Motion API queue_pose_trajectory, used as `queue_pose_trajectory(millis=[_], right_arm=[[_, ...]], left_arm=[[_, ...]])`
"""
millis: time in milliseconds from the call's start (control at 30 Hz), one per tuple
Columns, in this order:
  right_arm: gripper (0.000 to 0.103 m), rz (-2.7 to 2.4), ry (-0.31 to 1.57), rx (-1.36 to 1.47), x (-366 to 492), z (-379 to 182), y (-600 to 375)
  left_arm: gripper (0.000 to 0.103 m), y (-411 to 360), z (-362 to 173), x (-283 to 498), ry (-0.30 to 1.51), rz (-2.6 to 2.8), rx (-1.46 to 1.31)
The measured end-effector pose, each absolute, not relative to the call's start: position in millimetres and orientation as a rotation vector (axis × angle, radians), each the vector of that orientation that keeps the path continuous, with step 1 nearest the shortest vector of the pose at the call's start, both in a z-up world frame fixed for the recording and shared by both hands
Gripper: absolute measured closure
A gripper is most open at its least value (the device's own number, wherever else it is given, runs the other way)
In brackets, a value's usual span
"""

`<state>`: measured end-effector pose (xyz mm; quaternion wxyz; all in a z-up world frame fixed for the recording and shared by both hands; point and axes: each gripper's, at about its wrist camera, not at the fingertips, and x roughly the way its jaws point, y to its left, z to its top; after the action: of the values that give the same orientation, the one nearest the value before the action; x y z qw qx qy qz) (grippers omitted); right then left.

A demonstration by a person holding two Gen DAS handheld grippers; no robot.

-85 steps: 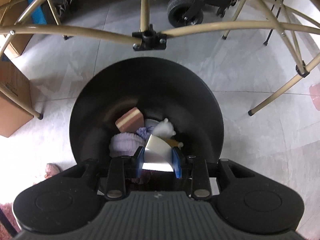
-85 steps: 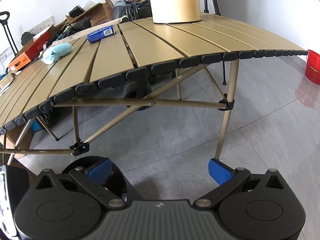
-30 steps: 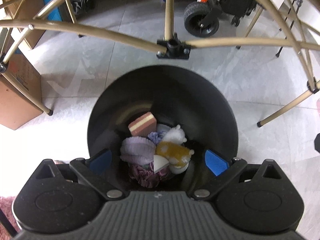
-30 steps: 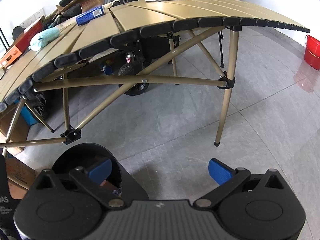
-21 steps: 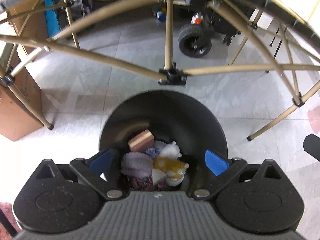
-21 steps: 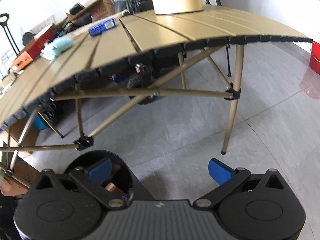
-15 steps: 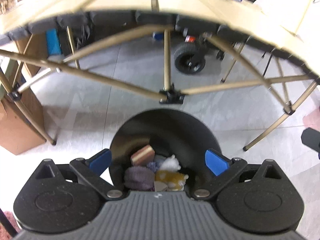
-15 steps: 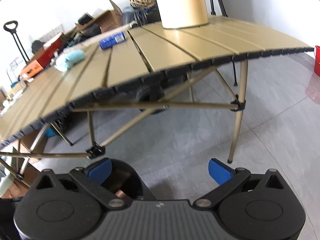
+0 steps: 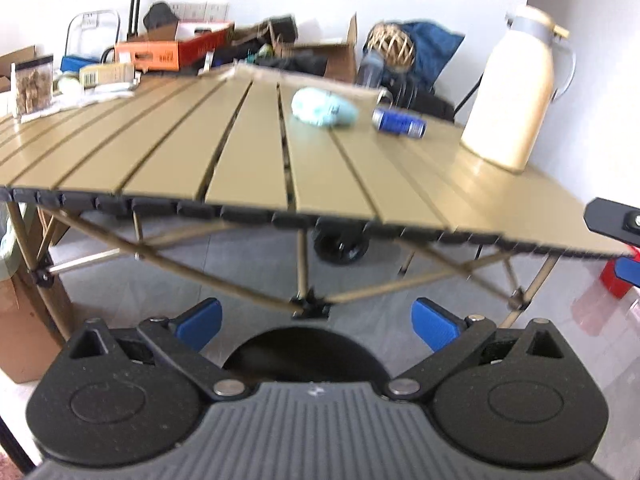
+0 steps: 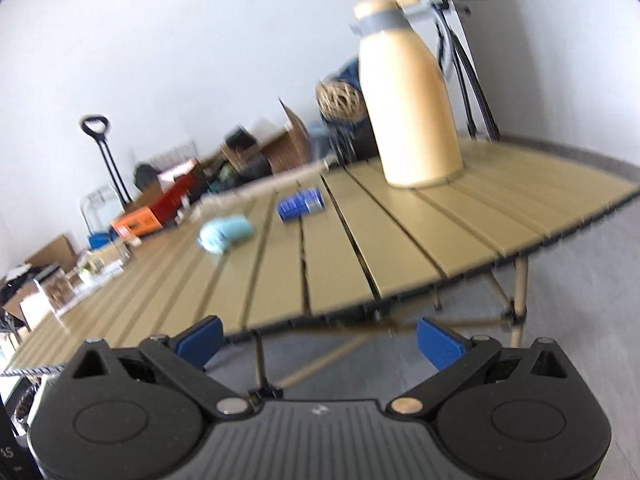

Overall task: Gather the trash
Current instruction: 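Raise the open left tool from the bin toward the light-blue plush, then close the left tool on the light-blue plush while the right tool approaches the blue tissue box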

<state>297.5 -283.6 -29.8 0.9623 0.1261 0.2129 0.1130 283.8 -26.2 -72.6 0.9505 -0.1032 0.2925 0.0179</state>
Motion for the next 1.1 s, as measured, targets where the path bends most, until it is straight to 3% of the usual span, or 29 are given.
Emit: queue_pose_trajectory(millis=[533,800,1100], right_arm=[[0.000,0.217,0.207,0.265,338,34,-264],[0.000,0.234,0.260,0.329,413,23,-268],[0.000,0.168,0.318,0.325,475,4,-277]], left_arm=[[0.000,-23,18,328,0.351,0.057,-0.102],[0.000,-9,33,418,0.407,0.101,-0.084],[0.000,-1,6,532,0.573,0.088,-0.036]])
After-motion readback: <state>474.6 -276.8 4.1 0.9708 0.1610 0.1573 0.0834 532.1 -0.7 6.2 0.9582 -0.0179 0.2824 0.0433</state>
